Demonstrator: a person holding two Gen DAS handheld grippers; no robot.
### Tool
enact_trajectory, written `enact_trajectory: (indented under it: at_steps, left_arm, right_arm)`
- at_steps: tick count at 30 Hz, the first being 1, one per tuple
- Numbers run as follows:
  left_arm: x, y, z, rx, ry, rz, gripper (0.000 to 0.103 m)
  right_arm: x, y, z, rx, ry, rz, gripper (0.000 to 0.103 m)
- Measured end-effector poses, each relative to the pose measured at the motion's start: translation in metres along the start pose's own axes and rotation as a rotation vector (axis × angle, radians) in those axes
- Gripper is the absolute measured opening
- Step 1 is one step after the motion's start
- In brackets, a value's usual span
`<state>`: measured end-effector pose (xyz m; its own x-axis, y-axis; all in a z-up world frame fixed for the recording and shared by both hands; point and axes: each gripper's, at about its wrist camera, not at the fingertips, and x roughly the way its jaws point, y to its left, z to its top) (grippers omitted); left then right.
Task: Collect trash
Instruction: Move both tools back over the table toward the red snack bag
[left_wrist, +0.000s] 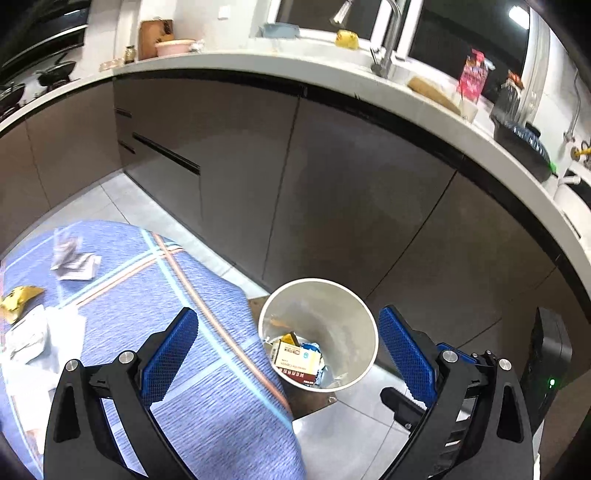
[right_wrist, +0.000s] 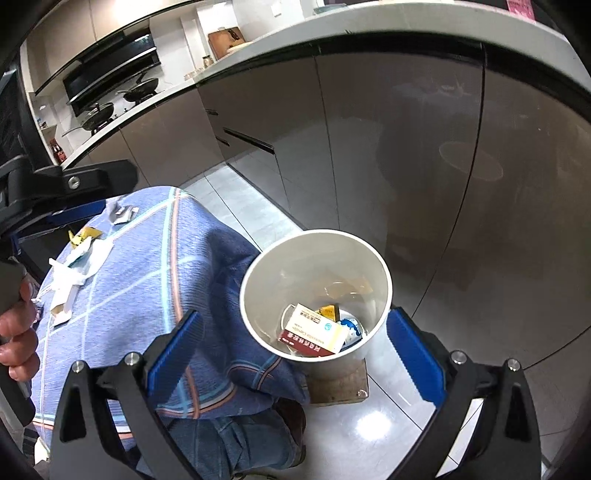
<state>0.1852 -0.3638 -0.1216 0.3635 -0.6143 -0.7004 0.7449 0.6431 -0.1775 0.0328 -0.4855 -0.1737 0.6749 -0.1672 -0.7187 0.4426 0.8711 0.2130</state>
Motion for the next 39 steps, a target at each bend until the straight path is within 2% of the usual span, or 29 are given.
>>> enact_trajectory:
  at_steps: [7, 15, 21, 28, 31, 35, 39]
  left_arm:
    - [-0.058, 0.034, -0.018, -0.066, -0.047, 0.039, 0.094]
    - [-0.12, 0.09, -0.056, -0.187, -0.105, 0.164, 0.094]
    - [-0.154, 0.136, -0.095, -0.295, -0.106, 0.226, 0.095]
    - [-0.182, 0.17, -0.121, -0.355, -0.128, 0.289, 0.095]
    - [-0.195, 0.186, -0.133, -0.366, -0.139, 0.314, 0.094]
    - [-0.205, 0.207, -0.148, -0.39, -0.141, 0.353, 0.094]
    - [-0.213, 0.236, -0.163, -0.456, -0.132, 0.385, 0.094]
  right_arm:
    - [-0.036, 0.035, 0.007, -0.075, -0.067, 0.033, 0.1]
    - [-0.056, 0.081, 0.013, -0.175, -0.1, 0.083, 0.1]
    - [-0.064, 0.116, 0.012, -0.241, -0.104, 0.132, 0.1]
    - [-0.068, 0.155, 0.007, -0.273, -0.136, 0.178, 0.1]
    - [-0.063, 0.173, 0.006, -0.284, -0.113, 0.213, 0.1]
    - [-0.052, 0.211, -0.002, -0.373, -0.067, 0.243, 0.1]
    - [-0.035, 0.249, -0.01, -0.439, 0.006, 0.304, 0.1]
